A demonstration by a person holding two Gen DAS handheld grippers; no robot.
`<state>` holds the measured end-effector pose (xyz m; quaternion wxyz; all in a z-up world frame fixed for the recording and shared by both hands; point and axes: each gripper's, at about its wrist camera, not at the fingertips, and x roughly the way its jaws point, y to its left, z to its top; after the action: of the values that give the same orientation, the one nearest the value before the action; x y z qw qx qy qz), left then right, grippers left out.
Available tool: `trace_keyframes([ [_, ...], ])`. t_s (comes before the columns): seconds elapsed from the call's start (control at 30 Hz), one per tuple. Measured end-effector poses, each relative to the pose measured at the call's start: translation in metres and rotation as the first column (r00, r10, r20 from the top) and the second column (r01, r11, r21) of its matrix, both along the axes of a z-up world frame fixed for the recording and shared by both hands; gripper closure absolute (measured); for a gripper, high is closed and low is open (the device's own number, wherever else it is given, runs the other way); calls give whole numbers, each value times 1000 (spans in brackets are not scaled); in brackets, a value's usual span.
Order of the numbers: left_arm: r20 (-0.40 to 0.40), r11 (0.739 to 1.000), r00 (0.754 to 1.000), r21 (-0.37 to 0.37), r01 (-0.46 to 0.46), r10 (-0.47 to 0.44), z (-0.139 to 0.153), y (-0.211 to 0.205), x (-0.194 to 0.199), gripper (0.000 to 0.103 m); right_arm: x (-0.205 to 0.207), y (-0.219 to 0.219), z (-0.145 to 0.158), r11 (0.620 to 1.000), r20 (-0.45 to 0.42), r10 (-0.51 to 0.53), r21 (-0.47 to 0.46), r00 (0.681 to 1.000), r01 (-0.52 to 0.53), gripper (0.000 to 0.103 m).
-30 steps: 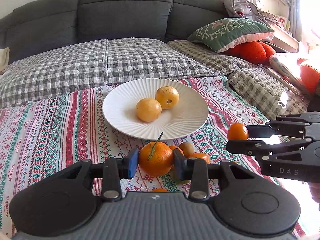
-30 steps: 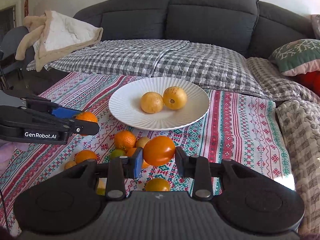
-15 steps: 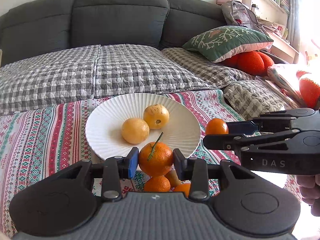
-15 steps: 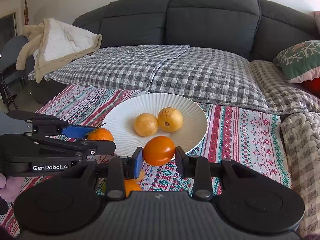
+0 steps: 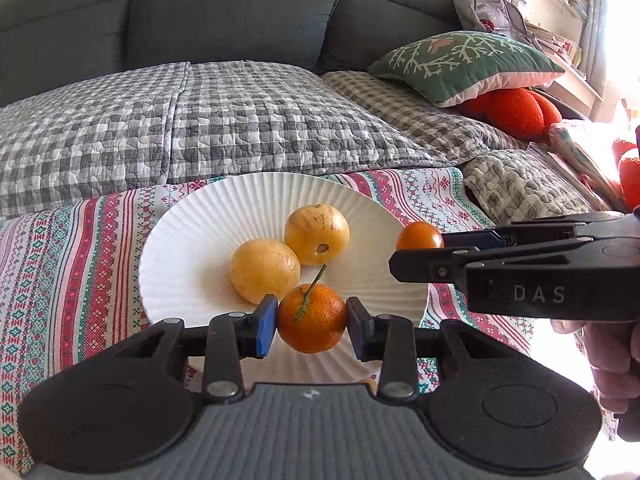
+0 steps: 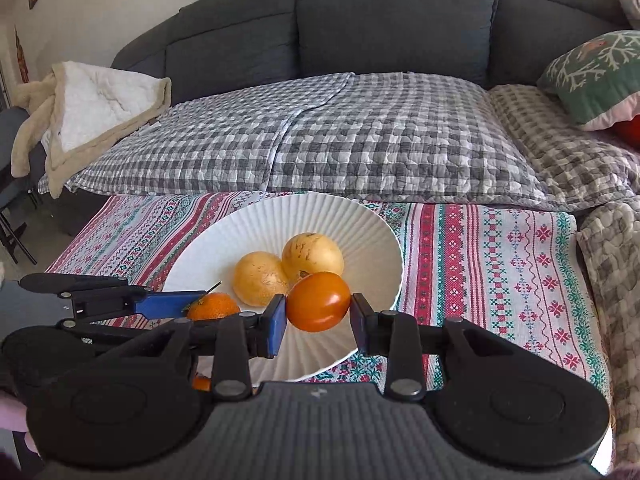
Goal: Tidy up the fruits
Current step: 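Carry the tangerine and the orange tomato over the white plate, then open the left tool to drop the tangerine while the right tool releases the tomato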
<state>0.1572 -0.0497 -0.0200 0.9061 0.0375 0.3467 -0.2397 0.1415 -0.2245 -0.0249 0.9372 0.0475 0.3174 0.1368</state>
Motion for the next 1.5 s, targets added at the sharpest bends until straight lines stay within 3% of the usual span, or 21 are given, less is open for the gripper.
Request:
trace_keyframes([
  [0.23,-10,999,1000,33,15,-15,-11,-4,11,87,15,0,-14,1000,-55,0,-7,998,0,72],
  [0.9,-2,998,999,57,36,-36,-17,-11,22,84,25,1,-19,999,-85,30,47,996,-26,70],
  [1.17,3,998,1000,53,28,-28,-12,-5,13,62,20,0,-13,998,-76,24,55,997,-20,57],
  [1.5,17,998,999,57,31,-32,1,-1,-12,42,0,4,5,999,-36,21,46,999,-20,39],
])
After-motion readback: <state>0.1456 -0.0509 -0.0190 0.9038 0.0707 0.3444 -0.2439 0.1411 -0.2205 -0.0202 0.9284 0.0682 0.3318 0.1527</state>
